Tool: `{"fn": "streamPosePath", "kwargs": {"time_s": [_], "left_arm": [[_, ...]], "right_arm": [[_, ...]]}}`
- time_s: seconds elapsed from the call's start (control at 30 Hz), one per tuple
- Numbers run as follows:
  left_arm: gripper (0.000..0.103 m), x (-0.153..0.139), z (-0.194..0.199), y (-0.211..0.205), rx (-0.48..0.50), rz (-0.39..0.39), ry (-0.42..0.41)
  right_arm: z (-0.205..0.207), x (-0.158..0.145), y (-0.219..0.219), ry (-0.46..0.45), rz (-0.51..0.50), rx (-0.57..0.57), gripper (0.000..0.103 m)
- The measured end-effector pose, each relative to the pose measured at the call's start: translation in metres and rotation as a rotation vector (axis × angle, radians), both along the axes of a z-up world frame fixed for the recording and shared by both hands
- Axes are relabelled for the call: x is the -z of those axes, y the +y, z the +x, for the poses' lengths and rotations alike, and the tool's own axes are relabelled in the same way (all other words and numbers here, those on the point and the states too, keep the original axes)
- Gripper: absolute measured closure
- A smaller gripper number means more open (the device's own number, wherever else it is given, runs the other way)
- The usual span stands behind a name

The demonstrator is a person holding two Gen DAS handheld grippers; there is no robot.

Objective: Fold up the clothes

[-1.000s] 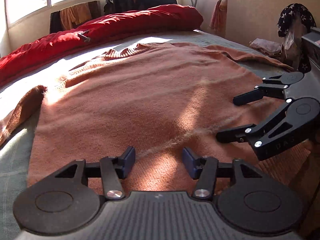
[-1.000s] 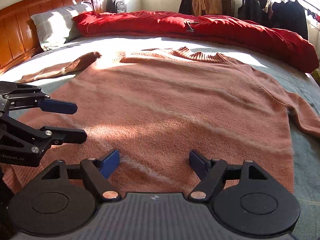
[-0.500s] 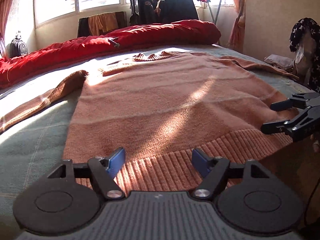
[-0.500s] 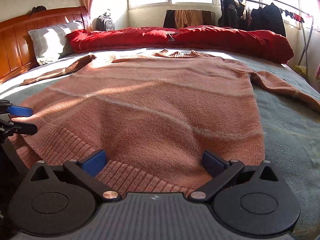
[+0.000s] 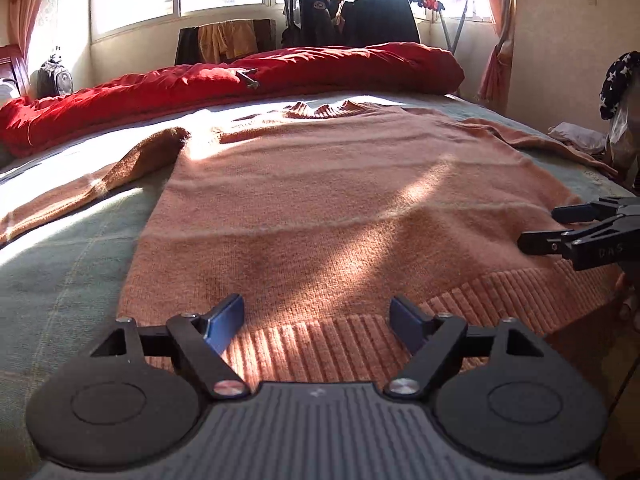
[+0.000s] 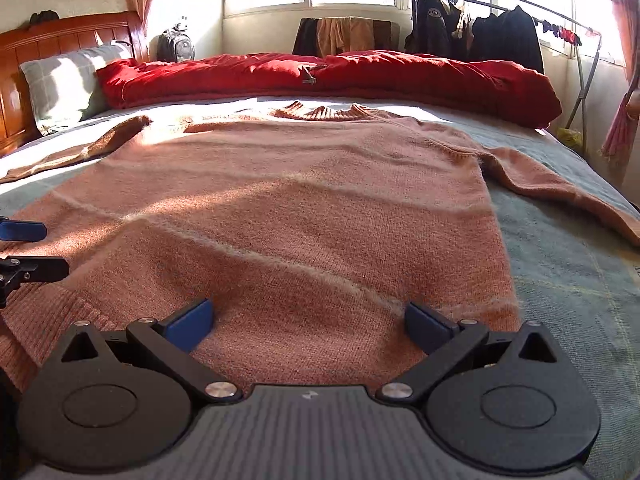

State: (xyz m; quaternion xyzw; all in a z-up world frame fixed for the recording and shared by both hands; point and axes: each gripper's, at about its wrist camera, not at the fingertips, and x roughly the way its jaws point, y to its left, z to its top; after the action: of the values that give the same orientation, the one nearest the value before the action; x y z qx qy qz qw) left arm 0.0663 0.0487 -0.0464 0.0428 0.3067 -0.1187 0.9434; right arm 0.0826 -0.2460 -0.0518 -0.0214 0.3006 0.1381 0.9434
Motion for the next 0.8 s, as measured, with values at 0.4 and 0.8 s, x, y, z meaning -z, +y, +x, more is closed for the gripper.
{"fn": "streamPosePath", "kwargs": {"time_s": [0.4,0.8], "left_arm": [[0.022,-0.018,-0.028,-0.029,0.111,0.061,-0.049],[0.022,-0.013,-0.060,-0.030,0.173,0.119,-0.033]], "right_arm": [[-0.005,0.004,0.001,-0.044,0.002,0.002,0.000],[-0.008,0.009,0.001,-0.078,0.010,-0.003,0.000]]}}
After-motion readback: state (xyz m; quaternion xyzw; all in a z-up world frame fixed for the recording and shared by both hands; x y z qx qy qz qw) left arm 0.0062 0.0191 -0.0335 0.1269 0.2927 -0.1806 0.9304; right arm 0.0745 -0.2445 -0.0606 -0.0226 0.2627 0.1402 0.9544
